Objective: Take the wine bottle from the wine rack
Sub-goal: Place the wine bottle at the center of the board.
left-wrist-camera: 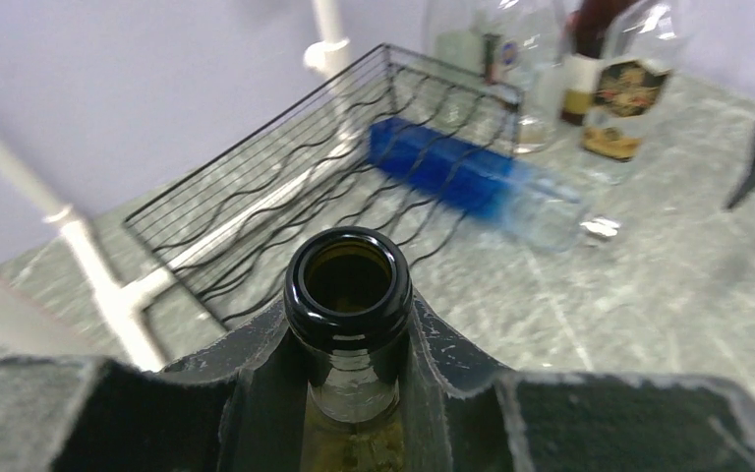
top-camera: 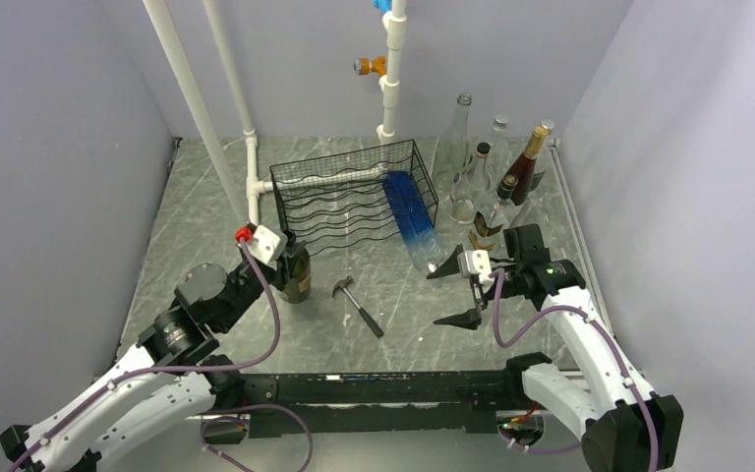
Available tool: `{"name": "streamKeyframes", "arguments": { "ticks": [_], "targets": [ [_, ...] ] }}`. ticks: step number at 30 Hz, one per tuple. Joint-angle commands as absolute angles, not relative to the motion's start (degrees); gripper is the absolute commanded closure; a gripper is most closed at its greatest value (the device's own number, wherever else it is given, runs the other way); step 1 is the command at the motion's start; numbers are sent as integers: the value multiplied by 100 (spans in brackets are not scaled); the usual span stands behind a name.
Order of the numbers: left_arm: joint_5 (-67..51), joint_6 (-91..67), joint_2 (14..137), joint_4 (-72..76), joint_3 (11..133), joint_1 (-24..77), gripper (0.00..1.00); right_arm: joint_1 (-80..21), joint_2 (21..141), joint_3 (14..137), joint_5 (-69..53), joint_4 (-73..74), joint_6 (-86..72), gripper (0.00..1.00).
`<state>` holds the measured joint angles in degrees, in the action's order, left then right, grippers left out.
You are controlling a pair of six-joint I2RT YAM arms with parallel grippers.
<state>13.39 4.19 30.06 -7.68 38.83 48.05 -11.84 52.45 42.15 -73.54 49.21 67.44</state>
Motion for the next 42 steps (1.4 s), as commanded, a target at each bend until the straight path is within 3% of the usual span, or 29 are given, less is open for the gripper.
{"name": "streamKeyframes", "arguments": {
  "ticks": [1,17,28,42],
  "targets": [
    [2202,975,2867,-303,4034,4548,100,-1160,5190,4378,-7484,4733,6746,6],
    [2455,257,3036,134,3646,2278,100,-1160,5176,4368,-7484,4741,6767,6],
    [1776,-464,3494,513,3764,197,100,-1160,5159,4368,-7493,4764,6807,6],
    [1137,-181,4867,2087,4227,-672,100,-1124,5136,4351,-7497,4781,6829,5]
  ]
}}
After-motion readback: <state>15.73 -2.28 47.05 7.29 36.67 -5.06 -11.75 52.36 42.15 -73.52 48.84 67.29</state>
